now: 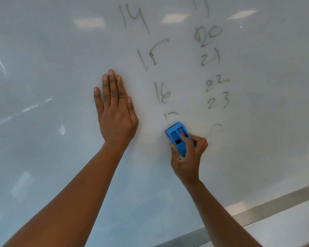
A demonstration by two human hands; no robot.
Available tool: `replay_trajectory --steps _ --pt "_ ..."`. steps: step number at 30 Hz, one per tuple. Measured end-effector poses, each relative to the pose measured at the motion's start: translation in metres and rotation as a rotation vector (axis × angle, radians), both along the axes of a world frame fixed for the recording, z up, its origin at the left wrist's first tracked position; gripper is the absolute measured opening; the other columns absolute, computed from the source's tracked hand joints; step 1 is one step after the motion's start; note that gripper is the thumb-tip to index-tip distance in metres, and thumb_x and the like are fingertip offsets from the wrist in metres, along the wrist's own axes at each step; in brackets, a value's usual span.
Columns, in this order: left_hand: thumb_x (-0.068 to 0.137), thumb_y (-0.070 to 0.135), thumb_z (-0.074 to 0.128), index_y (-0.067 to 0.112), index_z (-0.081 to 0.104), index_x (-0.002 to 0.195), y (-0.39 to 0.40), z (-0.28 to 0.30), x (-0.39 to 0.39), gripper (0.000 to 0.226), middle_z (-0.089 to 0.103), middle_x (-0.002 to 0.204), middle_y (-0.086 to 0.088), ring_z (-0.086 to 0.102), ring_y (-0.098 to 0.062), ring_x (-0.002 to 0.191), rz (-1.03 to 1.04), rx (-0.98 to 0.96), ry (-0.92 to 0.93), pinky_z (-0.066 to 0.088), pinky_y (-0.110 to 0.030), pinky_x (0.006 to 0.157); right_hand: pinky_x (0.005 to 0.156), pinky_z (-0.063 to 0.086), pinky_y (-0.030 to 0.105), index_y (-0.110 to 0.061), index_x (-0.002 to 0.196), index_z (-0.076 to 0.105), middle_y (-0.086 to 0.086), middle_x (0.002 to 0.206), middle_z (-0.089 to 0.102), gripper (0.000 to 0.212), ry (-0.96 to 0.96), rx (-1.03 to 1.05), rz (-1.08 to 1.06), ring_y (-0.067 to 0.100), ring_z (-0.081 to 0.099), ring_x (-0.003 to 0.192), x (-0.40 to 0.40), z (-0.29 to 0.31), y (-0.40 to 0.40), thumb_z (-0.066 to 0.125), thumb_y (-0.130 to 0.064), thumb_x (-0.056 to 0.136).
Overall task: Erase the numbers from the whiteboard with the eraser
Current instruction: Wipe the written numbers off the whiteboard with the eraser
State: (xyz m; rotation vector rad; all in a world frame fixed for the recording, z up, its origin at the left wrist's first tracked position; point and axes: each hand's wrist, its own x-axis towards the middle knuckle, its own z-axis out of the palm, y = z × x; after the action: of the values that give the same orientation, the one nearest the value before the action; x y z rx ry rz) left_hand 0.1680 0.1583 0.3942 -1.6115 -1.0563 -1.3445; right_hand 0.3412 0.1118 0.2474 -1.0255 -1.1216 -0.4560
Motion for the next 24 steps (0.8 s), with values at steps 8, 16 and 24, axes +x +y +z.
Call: replay_trajectory --steps 8,16,24 --pt "0.109 0.025 0.017 0.004 0.015 0.159 -0.001 -0.001 -0.001 0.054 0.015 0.167 -0.014 0.010 -0.027 0.156 -0.007 0.001 -0.008 -0.004 -0.041 0.127 0.093 0.047 0.035 -0.012 0.117 0.052 0.008 0.116 0.037 0.039 -0.071 -0.027 0.016 0.024 0.040 0.109 0.009 -0.020 0.001 0.071 -0.015 0.082" --pt "0.108 0.024 0.020 0.005 0.011 0.159 -0.002 -0.003 0.003 0.055 0.011 0.168 -0.013 0.008 -0.027 0.156 0.009 -0.026 -0.028 -0.006 -0.041 0.127 0.088 0.049 0.045 0.005 0.111 0.054 0.021 0.105 0.040 0.038 0.234 0.072 -0.077 0.034 0.044 0.100 0.018 0.018 0.010 0.074 -0.008 0.082" --pt "0.109 0.026 0.018 0.007 0.010 0.160 -0.001 -0.005 0.002 0.055 0.012 0.168 -0.011 0.007 -0.024 0.156 0.008 -0.029 -0.031 -0.003 -0.042 0.127 0.084 0.050 0.038 -0.007 0.121 0.060 0.010 0.111 0.043 0.044 -0.177 0.032 0.022 0.026 0.049 0.100 -0.036 0.048 0.003 0.076 -0.026 0.084"
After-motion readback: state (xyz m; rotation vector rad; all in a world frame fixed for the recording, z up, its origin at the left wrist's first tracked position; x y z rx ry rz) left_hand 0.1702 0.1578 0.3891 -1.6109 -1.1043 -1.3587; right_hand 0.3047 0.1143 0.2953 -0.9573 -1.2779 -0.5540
